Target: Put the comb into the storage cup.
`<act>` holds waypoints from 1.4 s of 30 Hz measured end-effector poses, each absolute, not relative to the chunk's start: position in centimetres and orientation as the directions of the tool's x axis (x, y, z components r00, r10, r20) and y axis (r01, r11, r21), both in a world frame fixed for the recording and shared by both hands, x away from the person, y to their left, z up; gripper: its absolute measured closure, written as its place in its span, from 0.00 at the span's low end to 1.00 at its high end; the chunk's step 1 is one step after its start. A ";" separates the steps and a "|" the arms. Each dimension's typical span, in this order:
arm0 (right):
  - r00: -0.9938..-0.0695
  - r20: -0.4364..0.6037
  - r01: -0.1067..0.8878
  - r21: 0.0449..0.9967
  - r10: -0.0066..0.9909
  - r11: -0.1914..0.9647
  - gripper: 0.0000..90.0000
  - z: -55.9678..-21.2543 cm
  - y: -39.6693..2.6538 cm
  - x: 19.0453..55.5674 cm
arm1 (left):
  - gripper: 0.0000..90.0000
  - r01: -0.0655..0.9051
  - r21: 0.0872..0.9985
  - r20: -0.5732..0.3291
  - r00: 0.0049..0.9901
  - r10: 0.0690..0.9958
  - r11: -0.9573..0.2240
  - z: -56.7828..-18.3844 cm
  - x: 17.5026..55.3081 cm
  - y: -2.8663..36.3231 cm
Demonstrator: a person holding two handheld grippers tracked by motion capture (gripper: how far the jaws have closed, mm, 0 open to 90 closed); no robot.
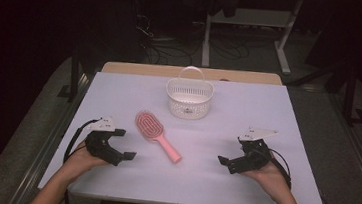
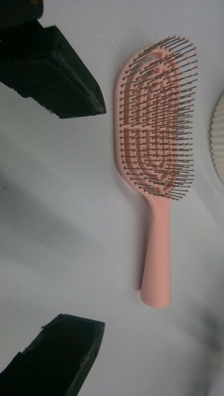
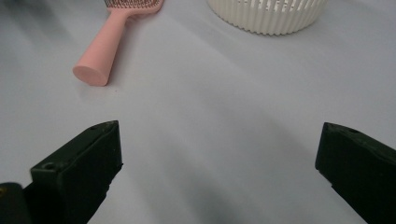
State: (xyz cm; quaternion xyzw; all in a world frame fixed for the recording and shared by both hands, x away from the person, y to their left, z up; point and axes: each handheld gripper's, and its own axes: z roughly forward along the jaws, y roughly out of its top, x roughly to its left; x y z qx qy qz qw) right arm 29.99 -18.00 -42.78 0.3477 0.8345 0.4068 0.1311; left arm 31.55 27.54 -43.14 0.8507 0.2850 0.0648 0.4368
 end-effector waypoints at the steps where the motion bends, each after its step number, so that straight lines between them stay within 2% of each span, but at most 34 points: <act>1: -0.724 0.066 0.474 0.771 0.687 0.426 0.00 -42.8 -18.0 30.0 | 0.00 0.431 0.778 -0.141 0.829 0.541 -0.457 -43.2 31.6 27.6; 42: -0.726 0.085 0.482 0.771 0.683 0.416 0.00 -43.0 -18.2 30.2 | 0.00 0.419 0.794 -0.155 0.841 0.519 -0.441 -42.2 33.1 26.0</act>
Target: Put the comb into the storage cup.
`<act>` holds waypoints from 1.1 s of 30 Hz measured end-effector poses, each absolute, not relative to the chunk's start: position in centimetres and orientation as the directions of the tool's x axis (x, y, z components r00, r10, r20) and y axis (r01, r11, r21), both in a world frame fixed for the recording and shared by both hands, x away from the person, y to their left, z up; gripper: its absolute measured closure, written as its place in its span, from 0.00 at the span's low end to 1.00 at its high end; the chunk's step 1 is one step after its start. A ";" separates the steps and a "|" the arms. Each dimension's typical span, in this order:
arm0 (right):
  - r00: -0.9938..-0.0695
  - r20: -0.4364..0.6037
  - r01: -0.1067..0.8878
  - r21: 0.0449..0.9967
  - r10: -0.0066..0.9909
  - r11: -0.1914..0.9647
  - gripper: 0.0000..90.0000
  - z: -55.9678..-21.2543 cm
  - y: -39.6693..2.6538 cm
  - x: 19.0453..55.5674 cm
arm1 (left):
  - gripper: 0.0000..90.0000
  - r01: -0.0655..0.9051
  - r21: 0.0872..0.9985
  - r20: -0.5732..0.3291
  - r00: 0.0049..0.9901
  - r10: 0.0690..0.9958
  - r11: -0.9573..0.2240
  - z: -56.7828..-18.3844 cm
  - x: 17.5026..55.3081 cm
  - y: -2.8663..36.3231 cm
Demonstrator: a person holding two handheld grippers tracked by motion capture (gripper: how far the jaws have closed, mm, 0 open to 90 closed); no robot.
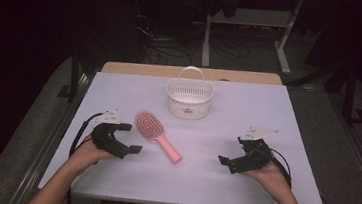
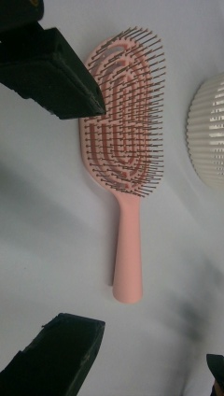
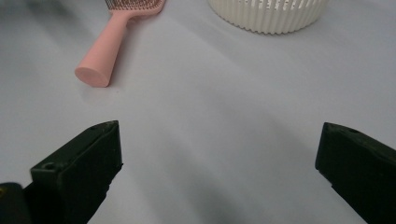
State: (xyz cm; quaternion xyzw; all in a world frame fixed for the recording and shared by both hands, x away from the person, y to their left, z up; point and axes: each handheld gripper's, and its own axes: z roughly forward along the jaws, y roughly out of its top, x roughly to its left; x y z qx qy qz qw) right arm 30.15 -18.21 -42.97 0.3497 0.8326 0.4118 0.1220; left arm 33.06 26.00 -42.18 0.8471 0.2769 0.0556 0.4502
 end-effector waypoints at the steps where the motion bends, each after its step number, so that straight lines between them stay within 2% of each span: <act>1: -0.726 0.084 0.481 0.771 0.682 0.417 0.00 -43.0 -18.2 30.1 | 0.00 0.419 0.794 -0.156 0.840 0.520 -0.440 -42.2 33.1 25.9; 33: -0.726 0.075 0.474 0.774 0.683 0.420 0.00 -43.0 -18.0 30.1 | 0.00 0.384 0.816 -0.168 0.873 0.458 -0.433 -41.0 34.3 22.1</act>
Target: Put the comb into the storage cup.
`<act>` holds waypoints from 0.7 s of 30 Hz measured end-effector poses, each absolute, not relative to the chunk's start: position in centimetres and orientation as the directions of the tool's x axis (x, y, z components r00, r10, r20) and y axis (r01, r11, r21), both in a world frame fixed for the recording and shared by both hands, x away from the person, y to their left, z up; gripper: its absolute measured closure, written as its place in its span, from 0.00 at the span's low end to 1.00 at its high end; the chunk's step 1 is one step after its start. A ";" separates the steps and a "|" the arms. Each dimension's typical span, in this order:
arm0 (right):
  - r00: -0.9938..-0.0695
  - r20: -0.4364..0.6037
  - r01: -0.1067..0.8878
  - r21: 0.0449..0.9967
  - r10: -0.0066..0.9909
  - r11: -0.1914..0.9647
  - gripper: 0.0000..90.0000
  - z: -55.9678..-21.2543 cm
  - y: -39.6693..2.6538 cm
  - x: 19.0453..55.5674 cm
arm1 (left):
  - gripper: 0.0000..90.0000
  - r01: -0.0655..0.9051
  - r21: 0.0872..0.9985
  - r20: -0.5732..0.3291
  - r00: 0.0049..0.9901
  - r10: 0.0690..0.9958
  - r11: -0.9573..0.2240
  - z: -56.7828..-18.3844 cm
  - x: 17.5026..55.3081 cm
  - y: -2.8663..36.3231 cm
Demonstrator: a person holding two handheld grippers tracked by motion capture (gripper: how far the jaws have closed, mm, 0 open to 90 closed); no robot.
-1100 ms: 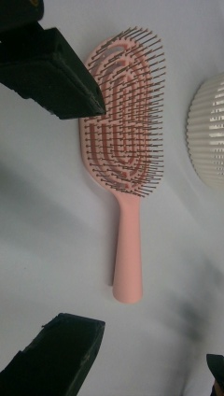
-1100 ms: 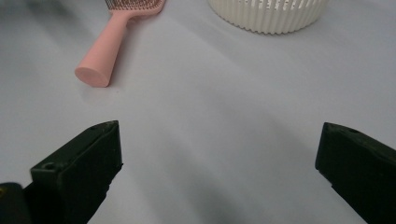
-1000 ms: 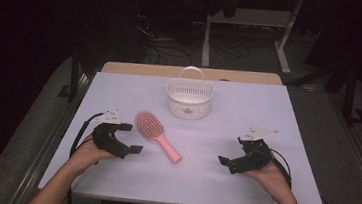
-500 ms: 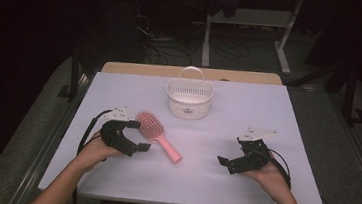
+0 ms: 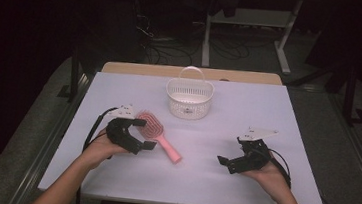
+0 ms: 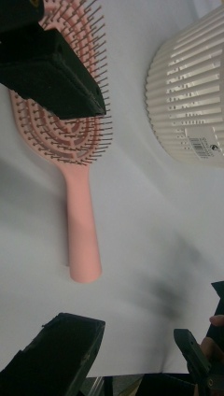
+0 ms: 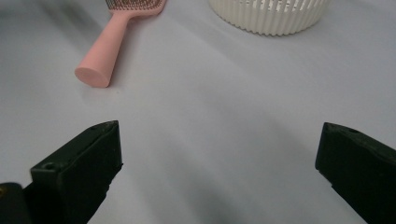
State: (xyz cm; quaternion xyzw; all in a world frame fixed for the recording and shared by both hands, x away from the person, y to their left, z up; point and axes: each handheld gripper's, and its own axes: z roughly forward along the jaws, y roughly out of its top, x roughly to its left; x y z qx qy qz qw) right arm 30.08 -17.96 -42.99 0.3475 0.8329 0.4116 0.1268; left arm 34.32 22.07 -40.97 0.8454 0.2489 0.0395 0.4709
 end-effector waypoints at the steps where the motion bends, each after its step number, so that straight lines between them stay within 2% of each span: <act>1: -0.726 0.075 0.475 0.774 0.683 0.420 0.00 -43.0 -18.0 30.1 | 0.00 0.383 0.817 -0.168 0.873 0.457 -0.432 -40.9 34.4 22.0; 14: -0.725 0.078 0.477 0.774 0.684 0.417 0.00 -43.0 -18.0 30.1 | 0.03 0.377 0.819 -0.169 0.880 0.445 -0.433 -40.7 35.0 20.8; 21: -0.724 0.081 0.479 0.774 0.686 0.414 0.00 -43.0 -18.0 30.1 | 0.08 0.379 0.816 -0.177 0.882 0.436 -0.436 -40.4 35.4 20.0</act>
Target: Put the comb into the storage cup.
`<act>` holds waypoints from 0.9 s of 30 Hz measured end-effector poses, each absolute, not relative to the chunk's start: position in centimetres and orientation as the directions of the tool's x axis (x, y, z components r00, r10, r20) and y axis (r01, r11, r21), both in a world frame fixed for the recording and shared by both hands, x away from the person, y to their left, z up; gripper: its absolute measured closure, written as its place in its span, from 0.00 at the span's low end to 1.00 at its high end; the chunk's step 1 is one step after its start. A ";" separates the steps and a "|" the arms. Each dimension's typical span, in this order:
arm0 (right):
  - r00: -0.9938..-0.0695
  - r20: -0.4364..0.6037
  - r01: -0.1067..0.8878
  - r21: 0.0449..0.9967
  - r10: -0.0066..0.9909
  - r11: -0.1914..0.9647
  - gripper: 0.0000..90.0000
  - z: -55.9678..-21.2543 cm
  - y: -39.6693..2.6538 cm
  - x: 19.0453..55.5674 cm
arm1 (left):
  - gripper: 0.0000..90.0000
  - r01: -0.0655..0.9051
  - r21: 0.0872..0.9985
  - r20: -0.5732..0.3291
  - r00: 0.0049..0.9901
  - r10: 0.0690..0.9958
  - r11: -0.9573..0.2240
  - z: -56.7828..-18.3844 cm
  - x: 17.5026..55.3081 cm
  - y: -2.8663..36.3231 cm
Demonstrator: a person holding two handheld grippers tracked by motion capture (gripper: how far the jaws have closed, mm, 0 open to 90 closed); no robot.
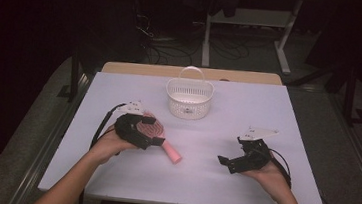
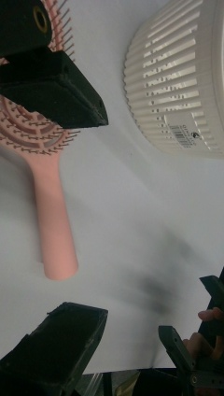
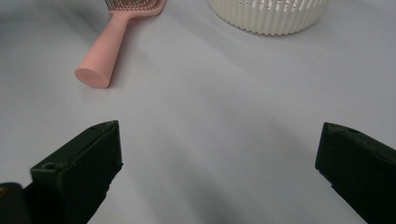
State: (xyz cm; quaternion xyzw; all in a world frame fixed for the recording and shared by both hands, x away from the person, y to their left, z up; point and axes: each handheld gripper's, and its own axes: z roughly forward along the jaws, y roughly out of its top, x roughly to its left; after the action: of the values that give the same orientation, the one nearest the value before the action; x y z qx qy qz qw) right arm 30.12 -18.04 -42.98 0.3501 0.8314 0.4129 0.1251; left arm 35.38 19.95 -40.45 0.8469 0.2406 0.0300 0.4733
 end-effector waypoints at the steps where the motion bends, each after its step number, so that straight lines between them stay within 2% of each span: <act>1: -0.723 0.082 0.480 0.774 0.685 0.413 0.00 -43.0 -18.1 30.1 | 0.09 0.380 0.816 -0.178 0.883 0.434 -0.437 -40.4 35.4 19.8; 15: -0.725 0.085 0.480 0.774 0.683 0.413 0.00 -43.0 -18.1 30.2 | 0.26 0.390 0.808 -0.180 0.877 0.445 -0.441 -40.3 36.1 18.7; 27: -0.727 0.079 0.475 0.775 0.682 0.417 0.00 -43.1 -18.0 30.3 | 0.57 0.415 0.795 -0.206 0.871 0.446 -0.443 -40.2 36.6 18.0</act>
State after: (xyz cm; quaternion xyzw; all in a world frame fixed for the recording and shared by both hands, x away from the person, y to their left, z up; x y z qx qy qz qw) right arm 30.31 -18.04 -43.09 0.3474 0.8324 0.4131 0.1252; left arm 36.63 17.99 -40.24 0.8492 0.2534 0.0171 0.4630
